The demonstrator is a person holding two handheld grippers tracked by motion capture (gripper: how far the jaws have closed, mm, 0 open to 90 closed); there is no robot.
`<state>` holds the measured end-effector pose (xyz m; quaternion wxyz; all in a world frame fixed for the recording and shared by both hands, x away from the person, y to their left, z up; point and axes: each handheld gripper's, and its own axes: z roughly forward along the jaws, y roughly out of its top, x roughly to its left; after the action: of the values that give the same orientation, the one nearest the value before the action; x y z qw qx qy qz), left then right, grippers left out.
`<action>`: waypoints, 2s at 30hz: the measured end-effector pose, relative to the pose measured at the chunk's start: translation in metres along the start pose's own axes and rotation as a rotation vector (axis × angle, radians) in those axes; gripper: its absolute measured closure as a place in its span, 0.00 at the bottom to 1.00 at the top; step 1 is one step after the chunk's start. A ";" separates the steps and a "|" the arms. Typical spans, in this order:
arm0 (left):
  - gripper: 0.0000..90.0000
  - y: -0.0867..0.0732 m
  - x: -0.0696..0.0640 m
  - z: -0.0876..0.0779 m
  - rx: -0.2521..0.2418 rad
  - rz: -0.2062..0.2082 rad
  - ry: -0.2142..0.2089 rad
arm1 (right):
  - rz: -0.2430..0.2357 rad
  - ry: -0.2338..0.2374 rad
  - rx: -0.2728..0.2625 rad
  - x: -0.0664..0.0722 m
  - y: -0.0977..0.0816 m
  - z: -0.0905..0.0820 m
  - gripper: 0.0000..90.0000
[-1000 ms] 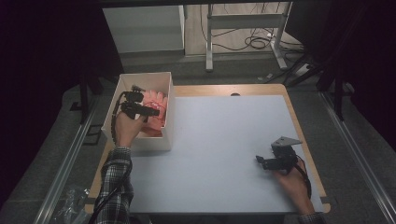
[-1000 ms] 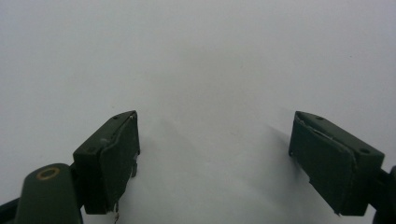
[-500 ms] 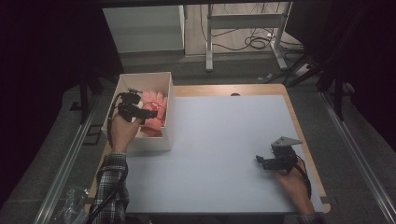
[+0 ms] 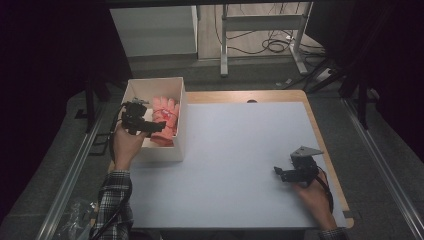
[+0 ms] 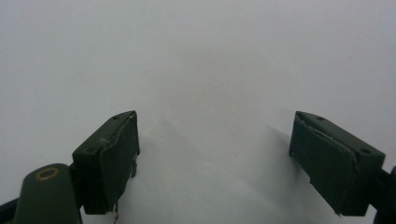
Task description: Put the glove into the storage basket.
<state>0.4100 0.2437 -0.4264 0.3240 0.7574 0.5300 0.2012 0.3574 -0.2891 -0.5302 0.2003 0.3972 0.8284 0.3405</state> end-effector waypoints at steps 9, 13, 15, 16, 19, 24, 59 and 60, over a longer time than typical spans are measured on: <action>0.02 0.000 -0.008 -0.014 -0.045 0.022 -0.030 | 0.000 0.000 0.000 0.000 0.000 0.000 0.18; 0.02 0.001 -0.011 -0.017 -0.051 0.027 -0.031 | 0.000 -0.001 0.000 0.000 0.000 0.000 0.18; 0.02 0.002 -0.013 -0.020 -0.064 0.027 -0.042 | 0.000 -0.001 0.000 0.000 0.000 0.000 0.18; 0.02 0.002 -0.014 -0.021 -0.071 0.026 -0.047 | 0.000 -0.001 0.000 0.000 0.000 0.000 0.18; 0.02 0.003 -0.017 -0.025 -0.079 0.033 -0.059 | 0.000 -0.002 0.000 0.000 0.000 0.000 0.18; 0.02 0.004 -0.024 -0.031 -0.097 0.046 -0.076 | 0.000 -0.002 0.000 0.000 0.000 0.000 0.18; 0.02 0.006 -0.125 -0.020 -0.128 0.216 -0.298 | 0.000 -0.003 -0.001 0.000 0.000 0.000 0.18; 0.02 0.005 -0.127 -0.019 -0.128 0.221 -0.303 | -0.001 -0.003 -0.001 0.000 0.000 0.000 0.18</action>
<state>0.3555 0.1293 -0.4048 0.4235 0.8105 0.3749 0.1525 0.3573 -0.2889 -0.5302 0.2019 0.3973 0.8279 0.3405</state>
